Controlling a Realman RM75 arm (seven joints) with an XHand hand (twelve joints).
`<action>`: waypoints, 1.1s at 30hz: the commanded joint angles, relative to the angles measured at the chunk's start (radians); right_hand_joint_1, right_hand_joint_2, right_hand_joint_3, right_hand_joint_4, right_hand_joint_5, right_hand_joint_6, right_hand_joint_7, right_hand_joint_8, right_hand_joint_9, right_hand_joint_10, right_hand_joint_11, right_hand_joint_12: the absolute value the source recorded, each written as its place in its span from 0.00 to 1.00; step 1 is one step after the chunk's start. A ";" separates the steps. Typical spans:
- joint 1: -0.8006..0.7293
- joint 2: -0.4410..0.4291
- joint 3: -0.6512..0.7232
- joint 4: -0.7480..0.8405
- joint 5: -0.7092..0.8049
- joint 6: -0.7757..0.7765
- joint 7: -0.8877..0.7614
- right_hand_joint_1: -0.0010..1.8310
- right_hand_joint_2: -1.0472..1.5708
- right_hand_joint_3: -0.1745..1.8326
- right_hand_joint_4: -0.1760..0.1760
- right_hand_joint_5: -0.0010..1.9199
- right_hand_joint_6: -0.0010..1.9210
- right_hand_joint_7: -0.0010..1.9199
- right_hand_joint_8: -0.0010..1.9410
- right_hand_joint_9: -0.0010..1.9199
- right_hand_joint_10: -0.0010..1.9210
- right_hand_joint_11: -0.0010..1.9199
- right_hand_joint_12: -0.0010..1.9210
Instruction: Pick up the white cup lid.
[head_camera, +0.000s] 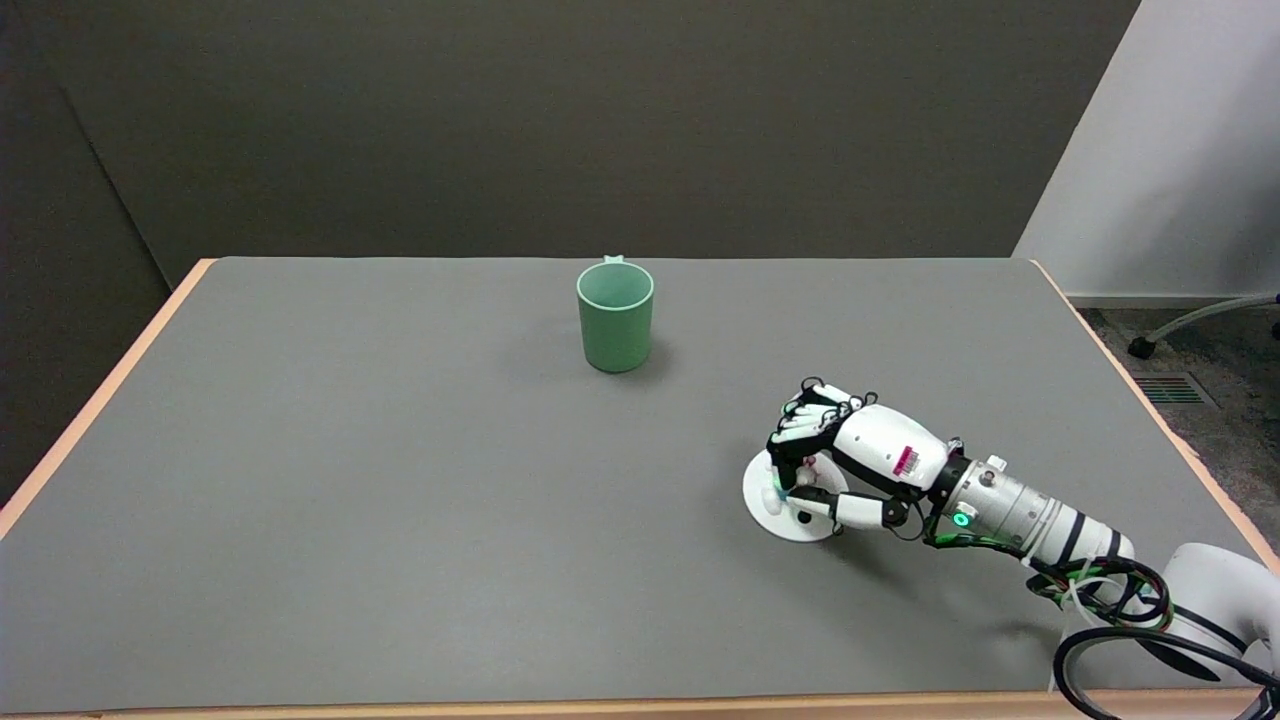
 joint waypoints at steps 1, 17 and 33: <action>0.002 0.040 0.054 -0.062 -0.055 -0.003 0.003 0.61 0.87 0.14 0.58 0.36 0.71 0.37 0.77 0.23 0.45 0.00 0.58; 0.030 0.080 0.105 -0.136 -0.145 0.036 0.050 0.62 0.86 0.15 0.57 0.37 0.70 0.38 0.74 0.26 0.46 0.00 0.64; 0.133 0.087 0.067 -0.155 -0.151 0.053 0.071 0.62 0.86 0.14 0.57 0.36 0.70 0.39 0.74 0.28 0.45 0.00 0.66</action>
